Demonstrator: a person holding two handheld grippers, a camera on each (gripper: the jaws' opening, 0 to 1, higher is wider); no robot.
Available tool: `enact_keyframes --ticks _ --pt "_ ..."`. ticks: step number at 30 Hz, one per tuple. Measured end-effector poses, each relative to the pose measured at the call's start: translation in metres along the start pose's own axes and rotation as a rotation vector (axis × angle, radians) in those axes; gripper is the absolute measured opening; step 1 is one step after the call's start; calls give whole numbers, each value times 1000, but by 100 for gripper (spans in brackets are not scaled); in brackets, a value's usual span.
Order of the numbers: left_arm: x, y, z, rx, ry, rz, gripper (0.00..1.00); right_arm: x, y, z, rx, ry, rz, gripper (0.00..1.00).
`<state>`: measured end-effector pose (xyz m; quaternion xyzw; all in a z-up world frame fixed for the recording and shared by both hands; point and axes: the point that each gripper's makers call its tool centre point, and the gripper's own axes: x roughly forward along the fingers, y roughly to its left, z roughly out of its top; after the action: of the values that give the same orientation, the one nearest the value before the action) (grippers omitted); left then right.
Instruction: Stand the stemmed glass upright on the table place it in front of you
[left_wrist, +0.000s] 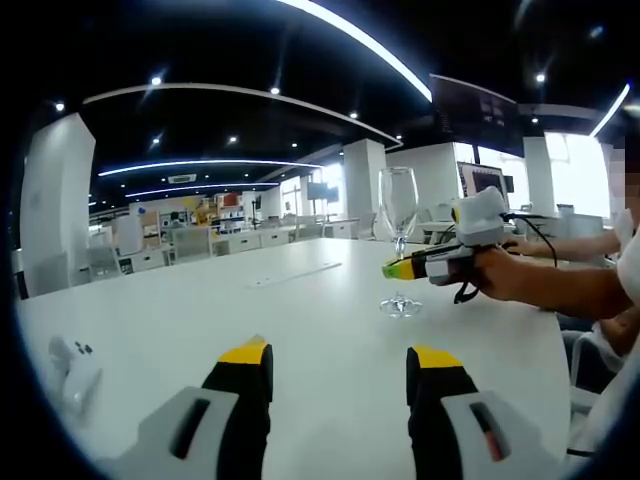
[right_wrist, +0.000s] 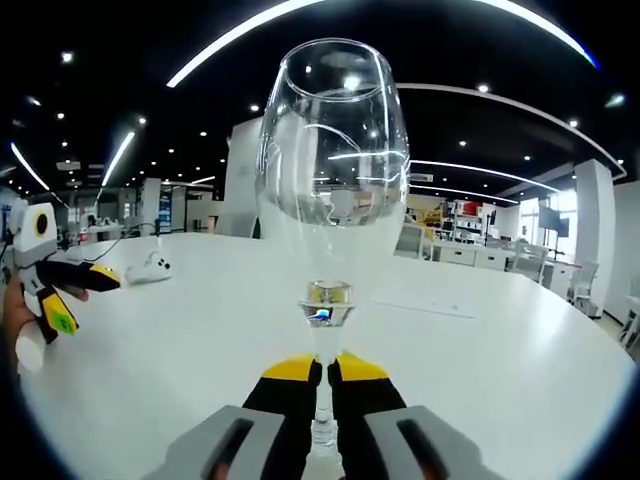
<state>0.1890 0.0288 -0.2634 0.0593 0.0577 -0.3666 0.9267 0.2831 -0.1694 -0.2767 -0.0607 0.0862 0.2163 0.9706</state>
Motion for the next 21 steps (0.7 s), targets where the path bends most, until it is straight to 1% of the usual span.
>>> enact_keyframes --ticks 9,15,21 --pt "0 0 -1 -1 1 -1 54 -2 2 0 6 2 1 10" --pt "0 0 0 -1 0 -1 54 -2 2 4 29 -2 5 9" --pt "0 0 0 -1 0 -2 54 -2 2 5 31 -1 2 9"
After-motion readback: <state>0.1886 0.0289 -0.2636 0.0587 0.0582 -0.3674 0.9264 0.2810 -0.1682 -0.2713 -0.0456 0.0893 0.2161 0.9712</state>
